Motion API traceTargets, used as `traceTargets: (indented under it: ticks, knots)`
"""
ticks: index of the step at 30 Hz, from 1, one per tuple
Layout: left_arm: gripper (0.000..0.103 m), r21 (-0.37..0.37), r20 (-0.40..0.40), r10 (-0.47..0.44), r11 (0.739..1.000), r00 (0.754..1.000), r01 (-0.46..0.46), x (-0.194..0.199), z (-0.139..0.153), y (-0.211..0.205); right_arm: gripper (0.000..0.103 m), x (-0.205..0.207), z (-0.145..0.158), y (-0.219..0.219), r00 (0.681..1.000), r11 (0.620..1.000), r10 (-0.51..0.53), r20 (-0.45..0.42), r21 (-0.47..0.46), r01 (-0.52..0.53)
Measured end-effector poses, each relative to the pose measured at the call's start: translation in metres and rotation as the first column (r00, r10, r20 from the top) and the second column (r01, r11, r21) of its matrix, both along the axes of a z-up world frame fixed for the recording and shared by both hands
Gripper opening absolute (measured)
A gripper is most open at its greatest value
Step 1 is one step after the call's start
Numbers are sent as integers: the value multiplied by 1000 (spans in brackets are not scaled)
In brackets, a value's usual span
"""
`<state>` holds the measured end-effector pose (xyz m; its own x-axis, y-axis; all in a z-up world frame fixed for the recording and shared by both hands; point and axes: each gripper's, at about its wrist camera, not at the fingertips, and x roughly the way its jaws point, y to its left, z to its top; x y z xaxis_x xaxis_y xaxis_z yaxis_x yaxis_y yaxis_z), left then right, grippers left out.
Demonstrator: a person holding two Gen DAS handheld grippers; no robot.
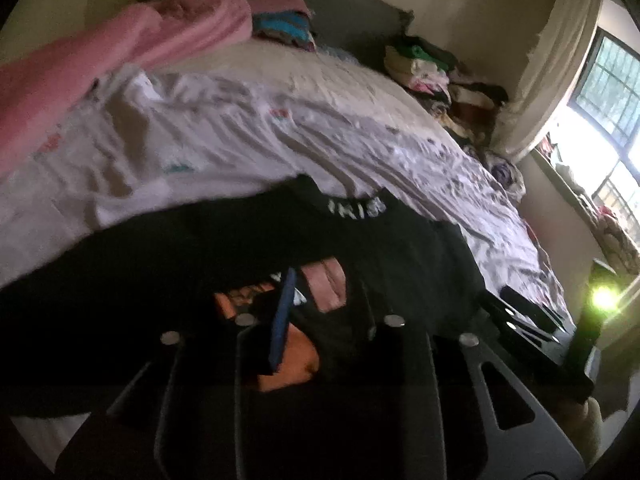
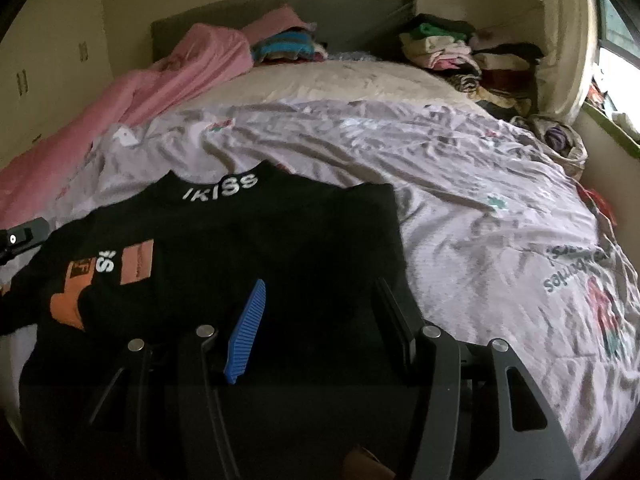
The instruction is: Fold small clothes
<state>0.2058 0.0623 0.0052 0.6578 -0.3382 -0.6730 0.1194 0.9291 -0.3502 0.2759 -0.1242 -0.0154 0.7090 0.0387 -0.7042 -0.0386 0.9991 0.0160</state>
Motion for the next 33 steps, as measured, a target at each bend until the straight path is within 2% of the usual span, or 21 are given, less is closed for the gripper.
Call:
traceTargets:
  ticks: [2,5,7,11,15,17,23,25,27,29,33]
  knots:
    - [18,-21,-50,-27,999,998,26,5,-13,-5,54,5,-4,2,1000,1000,13,-16,-5,-13]
    - [23,24,-115,-29,999,993,32,9,-34,-12,55,11,-12,3,999,1000,15,-42,-8,-15]
    - [31,39,-157,-28,999,987,35,9,-46,-15,55,13,-17,0,998,1000,7,-59,-2,-7]
    - [32,96,-196,-8,995,981,27,6,-68,-18,57,20,-29,-10,994,1000,-21,-111,6,22]
    - [32,116,-188,-5,993,982,27,4,-74,-19,58,27,-47,-21,984,999,-44,-170,13,47]
    - [32,109,-185,-1,994,983,22,3,-73,-18,58,25,-46,-22,986,998,-48,-162,22,52]
    - [46,100,-159,-22,994,987,38,-5,-61,-20,67,4,-26,-21,994,997,-54,-91,49,59]
    - [56,110,-140,-22,993,990,38,-9,-57,-21,71,-2,-19,-21,996,996,-55,-72,64,60]
    - [64,127,-118,-15,991,993,30,-14,-51,-19,83,-9,-13,-21,997,995,-53,-51,82,57]
    - [70,129,-107,-5,992,994,19,-16,-48,-17,89,-17,-8,-20,998,994,-52,-32,91,55]
    - [86,131,-78,18,991,997,-8,-23,-41,-9,95,-28,-1,-15,999,994,-42,-5,105,43]
